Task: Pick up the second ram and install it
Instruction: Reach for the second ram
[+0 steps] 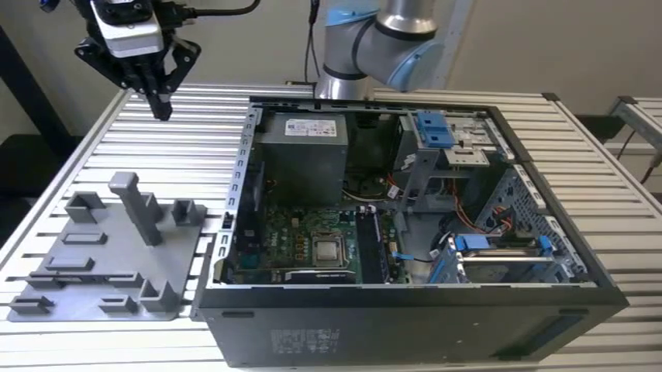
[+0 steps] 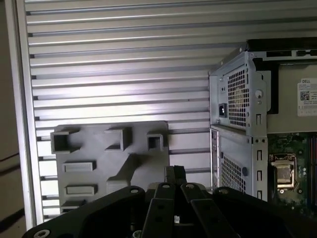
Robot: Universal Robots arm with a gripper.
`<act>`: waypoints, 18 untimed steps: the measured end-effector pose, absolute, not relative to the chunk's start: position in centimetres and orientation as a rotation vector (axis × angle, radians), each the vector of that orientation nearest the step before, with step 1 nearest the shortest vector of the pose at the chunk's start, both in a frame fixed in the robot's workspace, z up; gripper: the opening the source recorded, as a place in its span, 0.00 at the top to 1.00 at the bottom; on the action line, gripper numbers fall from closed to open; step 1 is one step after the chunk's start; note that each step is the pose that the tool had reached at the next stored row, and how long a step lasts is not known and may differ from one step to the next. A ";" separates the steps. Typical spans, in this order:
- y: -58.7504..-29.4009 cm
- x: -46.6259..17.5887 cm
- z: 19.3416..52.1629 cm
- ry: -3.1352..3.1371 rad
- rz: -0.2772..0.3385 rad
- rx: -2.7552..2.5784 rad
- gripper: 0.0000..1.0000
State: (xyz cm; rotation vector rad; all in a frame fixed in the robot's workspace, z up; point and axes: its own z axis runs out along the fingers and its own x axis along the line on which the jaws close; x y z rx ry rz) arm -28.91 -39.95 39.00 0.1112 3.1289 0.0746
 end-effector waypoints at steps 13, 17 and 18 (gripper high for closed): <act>-40.0 -32.5 38.9 3.128 0.075 0.111 0.89; -40.0 -34.1 38.8 3.128 0.075 0.111 0.89; -40.0 -34.4 38.8 3.128 0.075 0.111 0.89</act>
